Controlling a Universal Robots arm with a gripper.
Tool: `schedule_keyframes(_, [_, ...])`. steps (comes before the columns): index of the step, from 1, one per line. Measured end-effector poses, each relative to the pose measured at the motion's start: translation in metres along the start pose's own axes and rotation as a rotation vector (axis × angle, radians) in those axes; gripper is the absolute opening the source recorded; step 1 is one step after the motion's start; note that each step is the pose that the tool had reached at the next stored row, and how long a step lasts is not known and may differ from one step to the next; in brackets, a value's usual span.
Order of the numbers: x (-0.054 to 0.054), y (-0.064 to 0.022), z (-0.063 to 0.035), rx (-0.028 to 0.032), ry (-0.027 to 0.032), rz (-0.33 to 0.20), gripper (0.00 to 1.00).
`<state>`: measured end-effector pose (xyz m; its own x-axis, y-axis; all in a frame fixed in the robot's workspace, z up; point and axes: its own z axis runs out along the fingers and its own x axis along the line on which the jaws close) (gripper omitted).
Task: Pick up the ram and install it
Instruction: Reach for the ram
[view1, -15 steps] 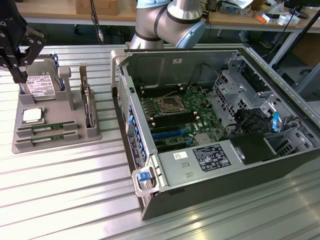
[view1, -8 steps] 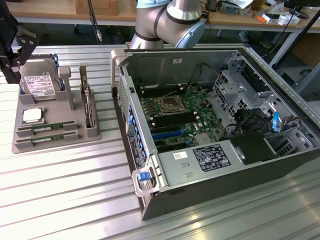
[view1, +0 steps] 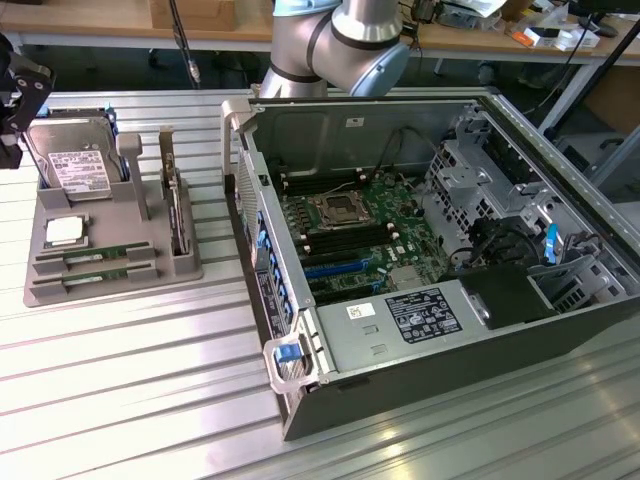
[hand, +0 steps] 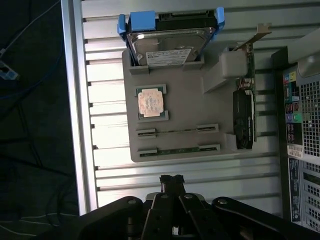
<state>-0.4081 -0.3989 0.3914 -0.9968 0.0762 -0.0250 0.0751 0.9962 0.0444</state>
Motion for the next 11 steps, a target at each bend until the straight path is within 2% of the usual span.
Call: schedule_keyframes(11, [0.025, -0.0019, -0.0004, 0.0, 0.0, 0.0, 0.1])
